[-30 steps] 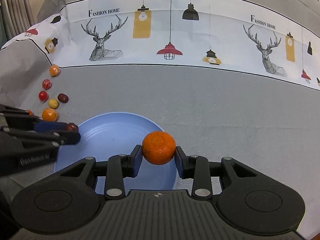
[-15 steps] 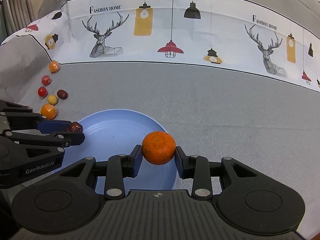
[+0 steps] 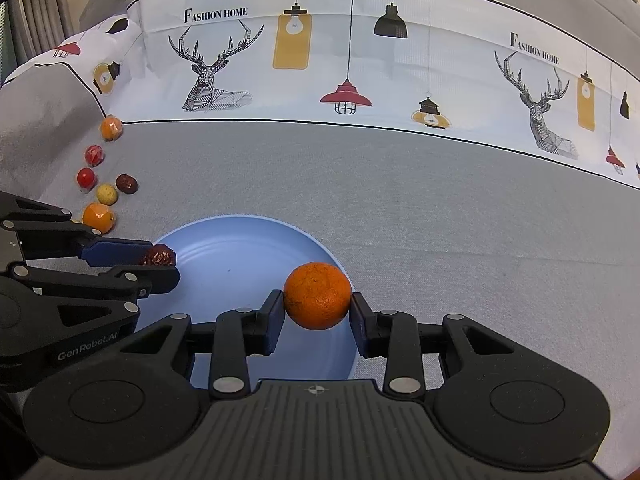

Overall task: Organize fruits
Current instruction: 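Carry the date with the left gripper while the right gripper carries the orange over the plate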

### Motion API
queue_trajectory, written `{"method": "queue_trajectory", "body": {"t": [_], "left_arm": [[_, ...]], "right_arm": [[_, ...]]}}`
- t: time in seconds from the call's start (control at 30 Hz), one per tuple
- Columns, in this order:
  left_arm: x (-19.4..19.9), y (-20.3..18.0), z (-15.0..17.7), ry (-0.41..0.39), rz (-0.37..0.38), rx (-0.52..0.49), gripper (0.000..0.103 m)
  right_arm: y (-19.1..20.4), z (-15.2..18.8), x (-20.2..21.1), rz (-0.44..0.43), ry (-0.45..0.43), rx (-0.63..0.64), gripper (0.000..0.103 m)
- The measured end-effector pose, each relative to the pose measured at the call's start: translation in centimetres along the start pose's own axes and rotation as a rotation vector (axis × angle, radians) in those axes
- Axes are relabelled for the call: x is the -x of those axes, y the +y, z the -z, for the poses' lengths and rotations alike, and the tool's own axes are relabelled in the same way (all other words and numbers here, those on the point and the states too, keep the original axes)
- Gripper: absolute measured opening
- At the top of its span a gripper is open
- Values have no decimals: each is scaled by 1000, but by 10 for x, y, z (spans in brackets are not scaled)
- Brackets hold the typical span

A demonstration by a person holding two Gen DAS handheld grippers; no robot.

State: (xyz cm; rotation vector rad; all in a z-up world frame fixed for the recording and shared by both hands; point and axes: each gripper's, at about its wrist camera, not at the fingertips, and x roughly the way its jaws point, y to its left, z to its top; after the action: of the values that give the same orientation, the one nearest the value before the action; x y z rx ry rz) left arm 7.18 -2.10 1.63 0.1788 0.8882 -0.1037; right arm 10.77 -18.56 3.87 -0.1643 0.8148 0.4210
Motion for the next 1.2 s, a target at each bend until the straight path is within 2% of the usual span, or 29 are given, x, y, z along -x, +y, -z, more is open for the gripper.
{"method": "queue_trajectory", "body": {"t": [1.2], "left_arm": [[1,-2,0,-13,2,-7,22]], "right_arm": [[1,-1,1,3,4,14,37]]}}
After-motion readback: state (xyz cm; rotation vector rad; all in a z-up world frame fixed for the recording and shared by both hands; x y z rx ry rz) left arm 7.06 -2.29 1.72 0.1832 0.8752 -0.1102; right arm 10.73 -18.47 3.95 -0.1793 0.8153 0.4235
